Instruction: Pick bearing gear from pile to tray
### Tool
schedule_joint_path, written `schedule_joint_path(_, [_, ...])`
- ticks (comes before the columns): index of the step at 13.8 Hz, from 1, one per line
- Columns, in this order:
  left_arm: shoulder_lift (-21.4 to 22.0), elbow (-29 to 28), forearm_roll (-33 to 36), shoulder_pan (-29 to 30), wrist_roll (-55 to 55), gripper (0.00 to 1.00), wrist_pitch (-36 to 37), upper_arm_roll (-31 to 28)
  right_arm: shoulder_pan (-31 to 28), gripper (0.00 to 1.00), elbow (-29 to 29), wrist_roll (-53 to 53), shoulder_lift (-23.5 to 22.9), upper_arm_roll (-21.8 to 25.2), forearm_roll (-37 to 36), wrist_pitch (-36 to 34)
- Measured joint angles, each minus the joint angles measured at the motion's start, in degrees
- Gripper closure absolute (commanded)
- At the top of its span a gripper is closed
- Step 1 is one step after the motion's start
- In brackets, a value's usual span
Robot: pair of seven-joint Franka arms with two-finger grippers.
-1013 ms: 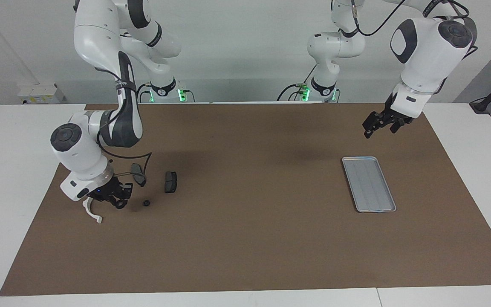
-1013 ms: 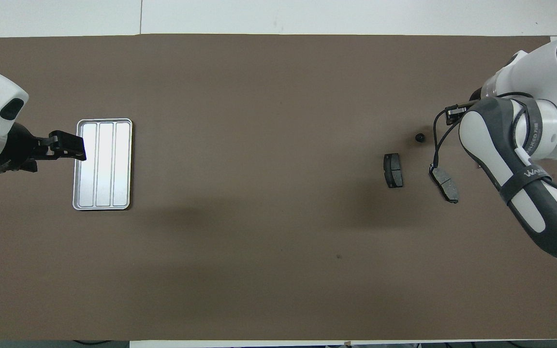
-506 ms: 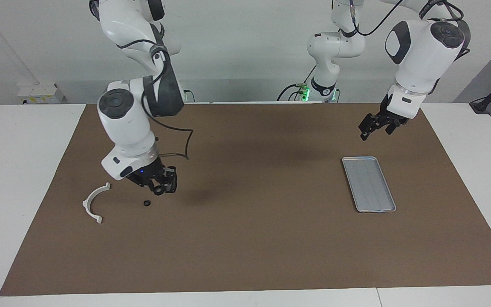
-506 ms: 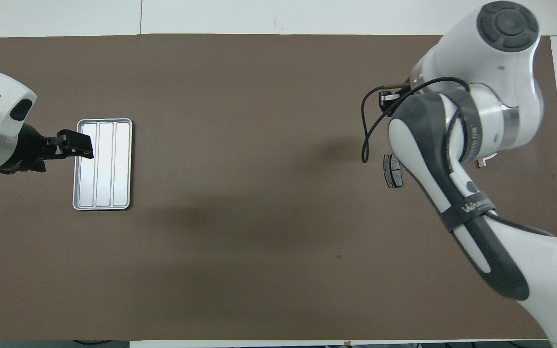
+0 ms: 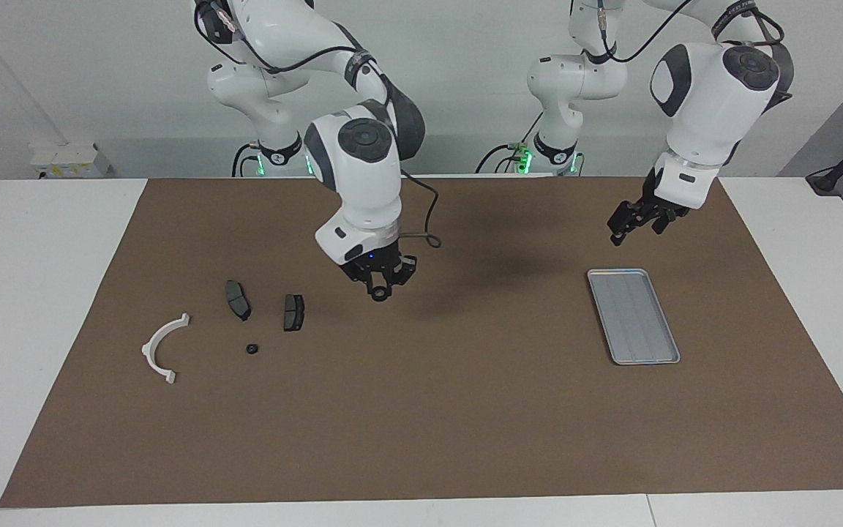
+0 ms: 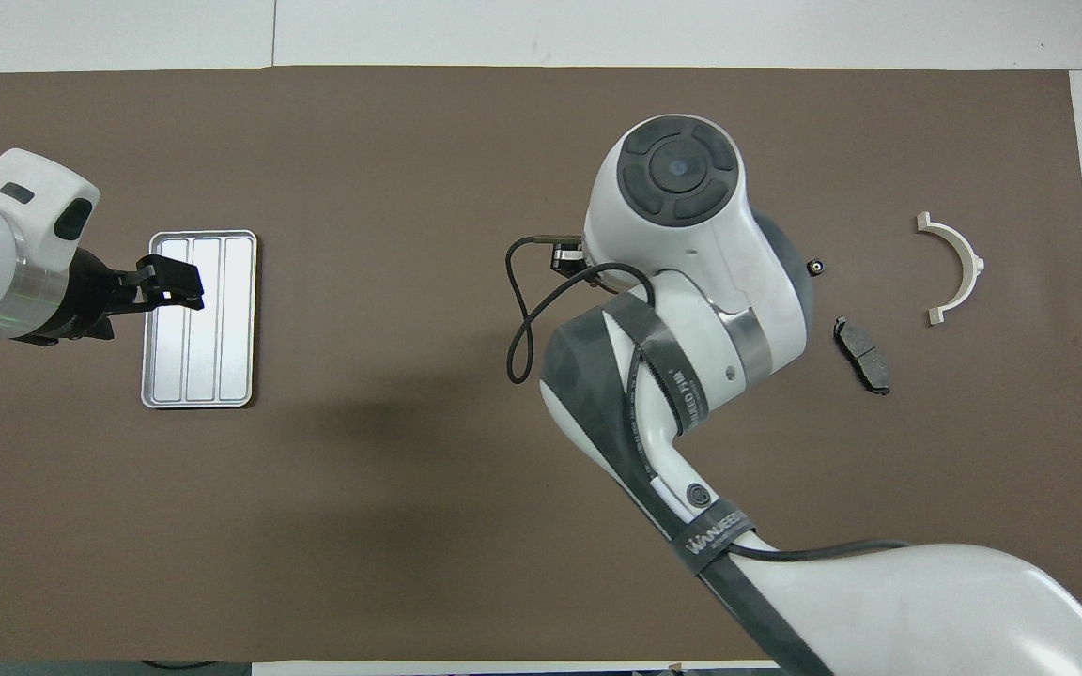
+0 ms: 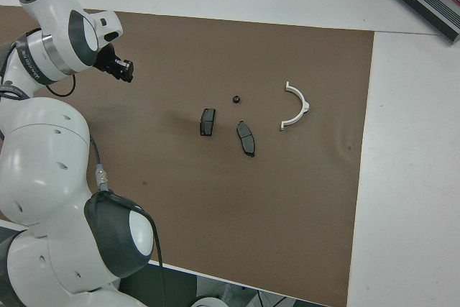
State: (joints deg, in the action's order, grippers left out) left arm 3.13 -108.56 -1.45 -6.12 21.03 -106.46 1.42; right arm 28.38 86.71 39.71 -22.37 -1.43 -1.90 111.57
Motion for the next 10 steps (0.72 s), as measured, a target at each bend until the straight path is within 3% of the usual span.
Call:
schedule_joint_path(5, [0.1, -1.2, 0.0, -1.0, 2.0, 0.0, -1.2, 0.0, 4.7, 0.8, 0.8, 5.0, -4.0, 0.0, 0.0, 6.9])
schedule_joint_path(10, [0.1, -1.9, 0.0, -1.9, 3.5, 0.0, -2.2, 0.0, 5.6, 0.8, 0.9, 5.2, -8.5, 0.0, 0.0, 12.3])
